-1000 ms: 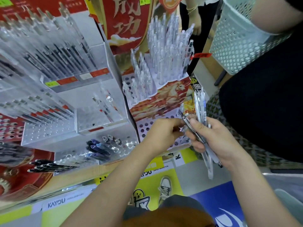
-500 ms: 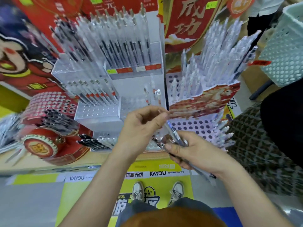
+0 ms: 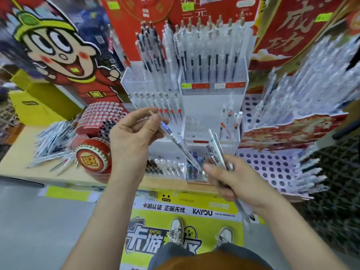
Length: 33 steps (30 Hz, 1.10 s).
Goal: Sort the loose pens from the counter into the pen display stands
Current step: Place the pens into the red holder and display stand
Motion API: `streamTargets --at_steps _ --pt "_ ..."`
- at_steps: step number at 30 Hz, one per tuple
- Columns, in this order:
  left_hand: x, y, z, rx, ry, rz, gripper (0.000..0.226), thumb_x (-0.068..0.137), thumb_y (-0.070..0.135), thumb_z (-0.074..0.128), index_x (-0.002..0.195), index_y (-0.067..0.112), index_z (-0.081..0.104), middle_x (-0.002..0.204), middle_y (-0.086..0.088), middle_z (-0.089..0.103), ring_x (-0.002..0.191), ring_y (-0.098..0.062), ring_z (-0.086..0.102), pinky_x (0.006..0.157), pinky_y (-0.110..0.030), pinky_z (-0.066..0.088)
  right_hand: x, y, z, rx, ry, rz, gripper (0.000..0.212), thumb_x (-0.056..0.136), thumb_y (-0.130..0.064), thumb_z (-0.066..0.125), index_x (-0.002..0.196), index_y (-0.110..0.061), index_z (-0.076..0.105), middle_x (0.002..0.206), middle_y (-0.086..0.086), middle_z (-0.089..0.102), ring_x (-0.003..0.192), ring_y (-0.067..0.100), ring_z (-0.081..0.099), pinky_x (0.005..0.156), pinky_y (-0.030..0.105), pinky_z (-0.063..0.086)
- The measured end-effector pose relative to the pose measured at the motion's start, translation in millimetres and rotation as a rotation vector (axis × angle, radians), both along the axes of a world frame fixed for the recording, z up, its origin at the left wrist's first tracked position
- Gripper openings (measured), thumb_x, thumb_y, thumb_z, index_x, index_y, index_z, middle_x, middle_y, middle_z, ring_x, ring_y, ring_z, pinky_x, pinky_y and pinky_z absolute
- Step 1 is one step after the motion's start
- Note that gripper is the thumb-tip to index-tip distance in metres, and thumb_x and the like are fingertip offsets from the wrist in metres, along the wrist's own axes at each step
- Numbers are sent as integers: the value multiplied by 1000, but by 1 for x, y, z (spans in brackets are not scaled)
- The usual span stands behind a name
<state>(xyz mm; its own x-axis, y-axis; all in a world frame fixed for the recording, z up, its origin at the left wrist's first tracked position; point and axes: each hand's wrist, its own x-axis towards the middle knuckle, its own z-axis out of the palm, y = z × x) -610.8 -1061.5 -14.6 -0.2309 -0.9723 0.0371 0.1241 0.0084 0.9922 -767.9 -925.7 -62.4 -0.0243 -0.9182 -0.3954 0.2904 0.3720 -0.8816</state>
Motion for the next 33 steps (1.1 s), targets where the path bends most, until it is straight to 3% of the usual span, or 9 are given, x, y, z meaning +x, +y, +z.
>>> streamTargets --at_steps 3,8,11,15,19,23,27,30,33 --pt "-3 0 -2 -2 -50 -41 19 76 18 68 94 10 69 76 -4 74 71 -15 69 65 -25 56 8 -12 5 -48 12 -20 23 87 -23 65 100 -4 58 80 10 71 38 11 33 40 20 23" --pt "-12 -13 -8 23 -107 -105 16 81 12 69 97 13 71 72 4 68 70 -11 63 68 -24 55 17 -29 0 -6 65 -192 9 93 -7 63 99 -4 57 69 12 68 37 8 39 37 18 28" --pt "-15 -24 -8 64 -131 -125 24 71 14 74 95 9 71 72 1 70 69 -11 66 68 -25 56 17 -34 -2 16 88 -265 6 92 -6 63 91 -8 58 72 15 67 36 2 45 37 15 31" --pt "-21 -43 -3 -109 -152 -12 16 77 2 74 91 8 71 79 -2 72 77 -15 67 73 -27 57 8 -39 -12 48 242 -316 3 93 -10 62 95 -13 62 80 15 71 39 -1 47 41 12 34" --pt "-40 -58 -7 -297 -339 31 23 76 3 77 86 22 71 76 12 70 74 -7 68 74 -22 55 0 -42 -16 47 302 -316 5 93 -11 62 96 -15 62 80 16 70 38 0 45 40 15 33" --pt "-49 -59 -26 -406 -493 25 20 76 9 78 95 15 75 79 17 68 74 6 64 78 -15 52 0 -46 -18 33 322 -296 6 91 -14 64 92 -20 64 74 9 66 41 2 45 42 15 33" --pt "-53 -62 -37 -410 -565 -67 21 80 10 75 100 9 75 88 8 71 81 3 63 82 -13 50 -1 -47 -17 80 206 -290 10 92 -13 62 96 -22 66 69 9 57 45 13 37 42 22 28" --pt "-55 -65 -43 -385 -572 -105 26 83 8 72 109 10 72 95 11 67 88 8 60 85 -8 46 -2 -48 -10 80 58 -259 22 94 -4 54 104 -17 68 70 6 53 44 12 36 42 23 25" --pt "-58 -68 -48 -461 -635 -168 27 86 8 69 112 11 71 96 8 68 87 4 62 85 -14 49 -5 -48 -6 71 -109 -212 28 95 -1 48 109 -11 69 75 6 50 47 12 36 42 23 23"
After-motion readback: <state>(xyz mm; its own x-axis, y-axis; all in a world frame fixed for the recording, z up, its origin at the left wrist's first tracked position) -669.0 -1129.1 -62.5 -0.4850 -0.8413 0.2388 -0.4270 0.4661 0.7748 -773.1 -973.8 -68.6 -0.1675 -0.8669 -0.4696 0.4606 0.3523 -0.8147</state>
